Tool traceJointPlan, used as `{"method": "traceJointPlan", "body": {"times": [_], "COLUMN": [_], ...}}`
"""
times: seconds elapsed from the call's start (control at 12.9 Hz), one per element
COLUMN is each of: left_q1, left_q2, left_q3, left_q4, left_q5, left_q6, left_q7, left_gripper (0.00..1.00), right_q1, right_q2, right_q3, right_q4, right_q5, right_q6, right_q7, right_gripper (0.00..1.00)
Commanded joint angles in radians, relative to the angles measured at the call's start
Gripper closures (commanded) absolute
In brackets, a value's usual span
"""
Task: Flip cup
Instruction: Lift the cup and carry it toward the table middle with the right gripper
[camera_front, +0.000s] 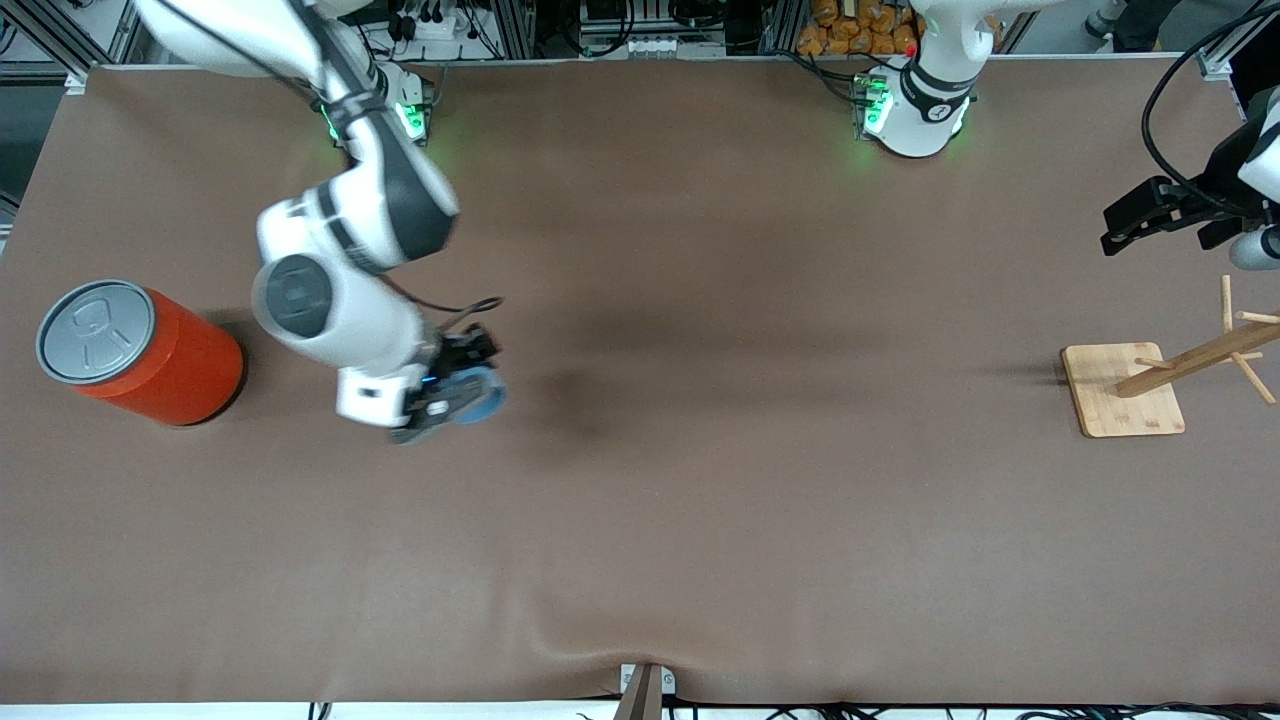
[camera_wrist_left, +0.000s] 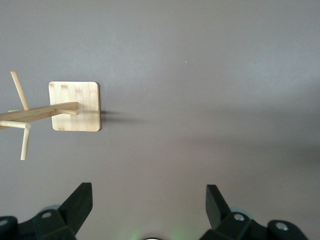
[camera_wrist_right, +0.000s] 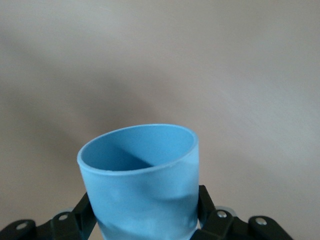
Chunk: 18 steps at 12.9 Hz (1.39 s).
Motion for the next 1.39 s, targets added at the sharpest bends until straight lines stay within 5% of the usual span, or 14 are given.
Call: {"method": "traceJointPlan", "body": {"times": [0.0, 0.54, 1.31], "left_q1": [0.008, 0.000, -0.038], "left_q2": [0.002, 0.033, 0.084], "left_q3": [-0.007, -0.014, -0.023], "left_q4": [-0.002, -0.005, -0.079], "left_q5": [-0.014, -0.014, -0.016], "left_q6": [0.014, 0.043, 0.160], "left_q7": [0.014, 0.014, 0.014], "left_gripper": [0.00, 0.00, 0.00], "right_q1": [0.140, 0.484, 0.589], "right_q2": [0.181, 0.388, 0.478], "right_q3": [-0.015, -0.045, -0.049], "right_q4": [0.229, 0.385, 0.320], "right_q5": [-0.002, -0.275, -0.398], "right_q6": [-0.012, 0.190, 0.215], "right_q7": [-0.117, -0.160, -0.102], "right_gripper": [1.00, 1.00, 1.00]}}
